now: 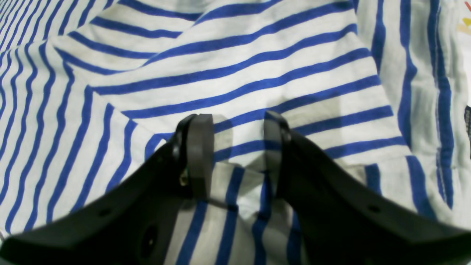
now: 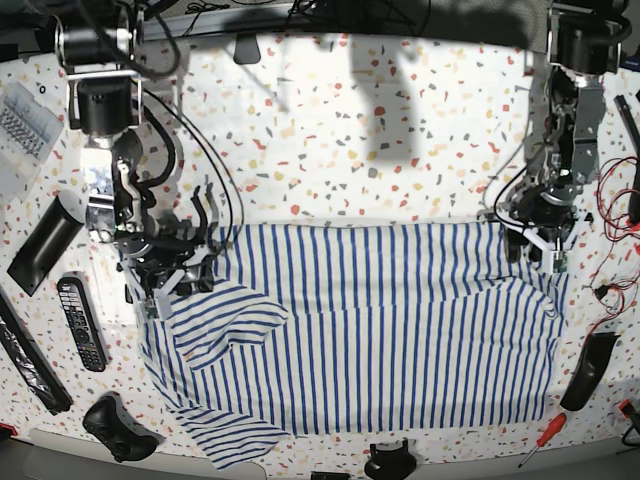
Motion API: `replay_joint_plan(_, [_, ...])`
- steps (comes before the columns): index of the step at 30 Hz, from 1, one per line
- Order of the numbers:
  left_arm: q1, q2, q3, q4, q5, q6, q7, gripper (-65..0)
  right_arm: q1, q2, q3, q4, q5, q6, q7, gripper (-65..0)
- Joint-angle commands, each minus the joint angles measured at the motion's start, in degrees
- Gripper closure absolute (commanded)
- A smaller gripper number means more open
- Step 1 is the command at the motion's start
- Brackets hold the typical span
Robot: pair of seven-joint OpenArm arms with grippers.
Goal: Layout the t-shirt on the table in an organized manner, then fold the t-shirt properly
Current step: 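Pull the shoulders further, then open both grippers and release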
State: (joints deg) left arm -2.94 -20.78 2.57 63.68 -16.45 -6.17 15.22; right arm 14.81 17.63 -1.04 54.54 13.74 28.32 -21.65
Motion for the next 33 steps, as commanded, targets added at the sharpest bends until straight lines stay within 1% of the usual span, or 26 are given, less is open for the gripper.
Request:
replay_joint_plan(1, [1.6, -0.4, 0.1, -0.6, 0.6, 0.4, 7.1, -23.9, -0.5, 0.5, 0.0, 0.7, -0.2, 0.3, -2.3, -22.3])
replay_joint_plan(5, [2.9, -0.4, 0.1, -0.5, 0.6, 0.4, 7.4, -23.9, -3.7, 0.5, 0.0, 3.1, -0.2, 0.3, -2.4, -22.3])
replay_joint_plan(8, [4.2, -0.4, 0.1, 0.6, 0.7, 0.5, 7.2, -23.9, -6.3, 0.4, 1.4, 5.3, -0.2, 0.3, -2.4, -22.3])
replay_joint_plan(13, [7.9, -0.4, 0.0, 5.0, 3.5, 0.5, 7.3, -23.9, -10.7, 0.4, 7.3, 9.9, -0.2, 0.3, -2.3, -22.3])
replay_joint_plan(16, [10.3, -0.3, 0.0, 8.2, 3.6, 1.8, 7.8, -23.9, -13.3, 0.4, 10.6, 12.7, -0.2, 0.4, -2.4, -22.3])
replay_joint_plan(20, [13.7, -0.4, 0.0, 12.7, 3.9, 3.4, 12.2, -23.9, -17.1, 0.4, 13.4, 16.5, -0.2, 0.5, -2.4, -22.3])
replay_joint_plan(23, [17.1, -0.4, 0.0, 16.1, 6.3, 3.5, 13.1, -23.9, -20.3, 0.5, 14.3, 19.4, -0.2, 0.5, -2.5, -22.3])
replay_joint_plan(27, [22.5, -0.3, 0.0, 21.1, 7.5, 6.7, 13.3, -23.9, -25.0, 0.4, 14.3, 23.5, -0.2, 0.5, -3.1, -22.3])
replay_joint_plan(30, [26.0, -0.3, 0.0, 24.1, 9.6, 6.8, 11.5, -23.9, -28.3, 0.5, 14.3, 26.5, -0.2, 0.4, -3.2, -22.3])
replay_joint_plan(33, [28.2, -0.3, 0.0, 26.0, 10.7, 6.8, 11.4, -23.9, -31.0, 0.5, 14.3, 29.0, -0.2, 0.4, -4.0, -22.3])
